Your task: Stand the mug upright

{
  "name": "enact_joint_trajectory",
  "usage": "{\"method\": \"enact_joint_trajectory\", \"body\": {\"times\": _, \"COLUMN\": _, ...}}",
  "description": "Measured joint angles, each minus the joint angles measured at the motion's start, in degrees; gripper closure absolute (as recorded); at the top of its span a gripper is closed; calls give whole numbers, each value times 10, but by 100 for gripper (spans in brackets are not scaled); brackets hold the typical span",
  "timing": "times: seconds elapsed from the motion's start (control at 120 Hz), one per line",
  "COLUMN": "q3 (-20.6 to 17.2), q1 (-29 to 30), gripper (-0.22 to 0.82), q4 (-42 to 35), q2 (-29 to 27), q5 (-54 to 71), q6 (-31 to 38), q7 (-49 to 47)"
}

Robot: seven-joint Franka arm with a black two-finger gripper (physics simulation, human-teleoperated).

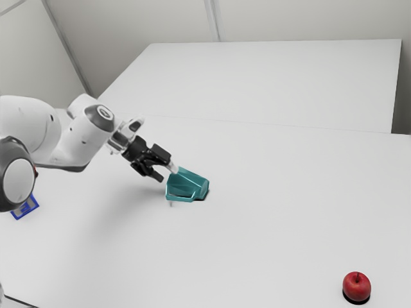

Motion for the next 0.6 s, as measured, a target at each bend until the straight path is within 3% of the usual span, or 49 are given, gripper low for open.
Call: {"method": "enact_joint_trajectory", "body": {"times": 0.6, "q3": 0, "q1": -6, "gripper": 2, "q4": -11, "q2": 24, "q5": -101, "q6": -18, "q7": 53}}
